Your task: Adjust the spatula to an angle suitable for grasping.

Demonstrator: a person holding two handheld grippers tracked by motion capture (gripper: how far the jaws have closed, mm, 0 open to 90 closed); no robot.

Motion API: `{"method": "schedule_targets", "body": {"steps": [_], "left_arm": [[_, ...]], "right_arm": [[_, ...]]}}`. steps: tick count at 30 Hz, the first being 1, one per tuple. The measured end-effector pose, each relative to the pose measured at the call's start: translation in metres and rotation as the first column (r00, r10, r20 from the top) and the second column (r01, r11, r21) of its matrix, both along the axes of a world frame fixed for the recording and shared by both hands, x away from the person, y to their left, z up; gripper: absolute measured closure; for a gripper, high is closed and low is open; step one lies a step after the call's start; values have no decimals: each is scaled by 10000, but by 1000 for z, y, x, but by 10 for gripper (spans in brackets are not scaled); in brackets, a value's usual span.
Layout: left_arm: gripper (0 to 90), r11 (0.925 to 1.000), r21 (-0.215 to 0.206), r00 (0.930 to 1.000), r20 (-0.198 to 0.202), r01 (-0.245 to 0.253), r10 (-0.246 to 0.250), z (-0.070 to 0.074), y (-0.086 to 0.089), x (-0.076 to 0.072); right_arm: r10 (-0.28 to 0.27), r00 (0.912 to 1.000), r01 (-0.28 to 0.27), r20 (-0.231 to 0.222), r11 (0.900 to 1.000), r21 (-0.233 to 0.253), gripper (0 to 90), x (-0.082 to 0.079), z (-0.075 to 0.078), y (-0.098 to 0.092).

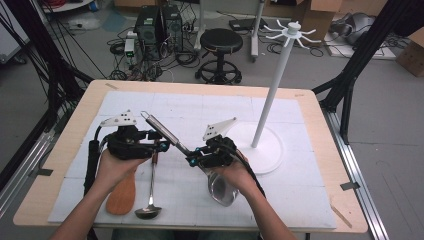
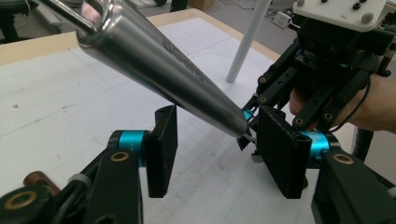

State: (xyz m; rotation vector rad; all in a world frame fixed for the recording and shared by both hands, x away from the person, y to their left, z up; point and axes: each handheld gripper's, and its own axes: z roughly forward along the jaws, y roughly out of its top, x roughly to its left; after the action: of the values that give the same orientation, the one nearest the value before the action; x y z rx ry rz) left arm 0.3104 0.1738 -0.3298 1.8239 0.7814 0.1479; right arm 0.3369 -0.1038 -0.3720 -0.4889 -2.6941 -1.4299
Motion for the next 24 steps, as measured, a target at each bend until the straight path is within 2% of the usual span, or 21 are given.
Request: {"method": "schedule_targets", "body": {"steps": [4, 16, 21, 24], "left_arm": [[559, 9998, -54, 9998, -58, 211, -212, 1, -4, 3], [661, 9961, -162, 9960, 218, 868, -865, 11, -17, 1], [679, 9941, -249, 9943, 167, 1054, -1050, 11, -16, 2], [681, 9931, -217, 9932, 193, 1152, -1148, 12, -16, 1]], "right_arm": [[-3, 10000, 3, -18, 9999, 124, 763, -2, 5, -2], [-9, 9999, 3, 138, 9991, 419, 766, -6, 13, -3], [92, 9999, -94, 43, 9985, 547, 764, -6, 14, -5], [279, 9994, -264, -208, 9971, 709, 756, -4, 13, -5]]}}
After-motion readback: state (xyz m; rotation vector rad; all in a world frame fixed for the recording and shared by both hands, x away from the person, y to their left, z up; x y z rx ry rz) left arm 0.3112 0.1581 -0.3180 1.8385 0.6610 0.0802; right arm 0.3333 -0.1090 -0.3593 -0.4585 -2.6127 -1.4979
